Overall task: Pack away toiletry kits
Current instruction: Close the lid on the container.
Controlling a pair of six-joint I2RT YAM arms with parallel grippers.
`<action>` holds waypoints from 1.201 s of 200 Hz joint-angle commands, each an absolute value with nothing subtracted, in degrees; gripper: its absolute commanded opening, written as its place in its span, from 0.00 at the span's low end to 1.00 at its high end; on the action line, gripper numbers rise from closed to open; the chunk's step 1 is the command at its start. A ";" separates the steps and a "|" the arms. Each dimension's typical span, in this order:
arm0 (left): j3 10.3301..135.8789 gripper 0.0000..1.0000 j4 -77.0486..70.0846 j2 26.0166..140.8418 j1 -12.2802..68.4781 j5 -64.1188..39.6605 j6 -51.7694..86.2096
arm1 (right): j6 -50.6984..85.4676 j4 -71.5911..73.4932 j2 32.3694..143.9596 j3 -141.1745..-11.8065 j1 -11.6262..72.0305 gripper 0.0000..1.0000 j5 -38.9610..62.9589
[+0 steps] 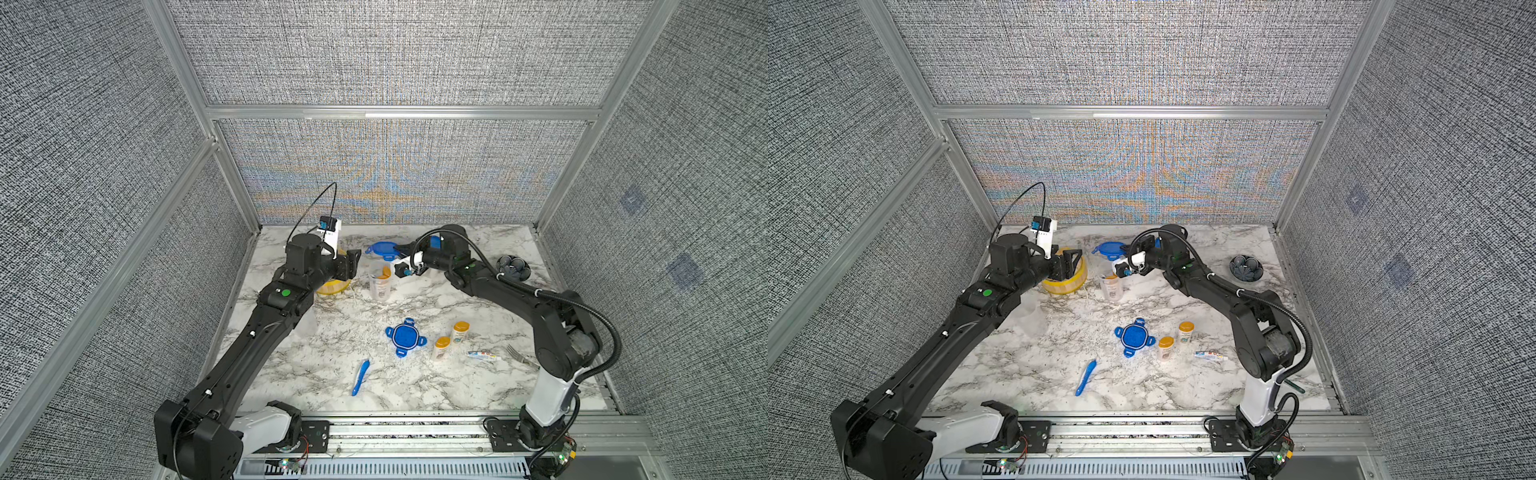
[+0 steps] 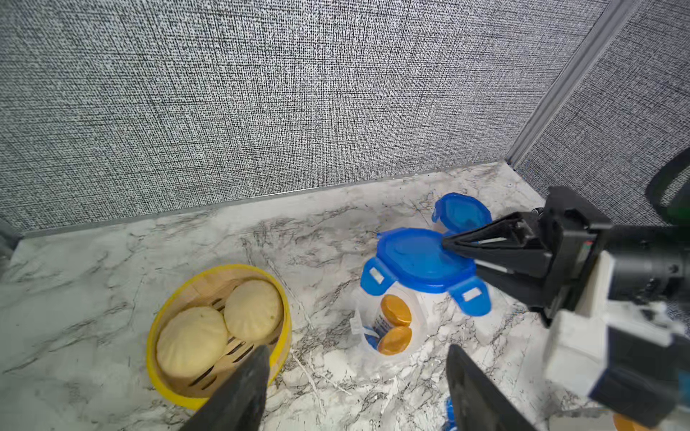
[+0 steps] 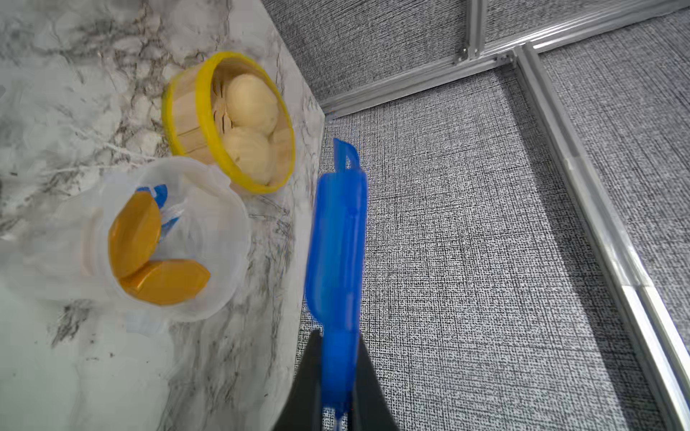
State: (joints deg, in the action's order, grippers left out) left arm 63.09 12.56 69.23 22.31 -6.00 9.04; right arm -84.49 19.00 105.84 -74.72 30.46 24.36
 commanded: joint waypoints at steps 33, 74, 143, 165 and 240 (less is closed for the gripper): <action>63.93 0.74 9.45 73.16 22.23 -5.09 9.70 | -96.09 32.37 110.22 -71.46 35.44 0.00 6.73; 65.74 0.73 9.49 76.91 22.23 -5.49 9.59 | -96.30 38.91 110.09 -67.49 36.66 0.01 4.41; 65.74 0.70 11.27 79.79 22.21 -5.55 8.35 | -95.05 42.65 108.31 -63.05 37.97 0.02 5.29; 65.90 0.68 11.50 80.91 22.23 -7.60 8.13 | -94.91 41.81 108.81 -62.89 37.95 0.03 5.35; 66.62 0.66 10.64 83.35 22.23 -8.08 7.09 | -92.35 41.93 106.92 -61.45 39.71 0.03 2.32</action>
State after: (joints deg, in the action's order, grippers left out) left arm 66.35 11.94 82.94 22.31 -7.53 7.94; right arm -93.65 40.42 107.39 -61.71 39.16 3.97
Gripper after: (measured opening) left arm 0.658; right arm 0.100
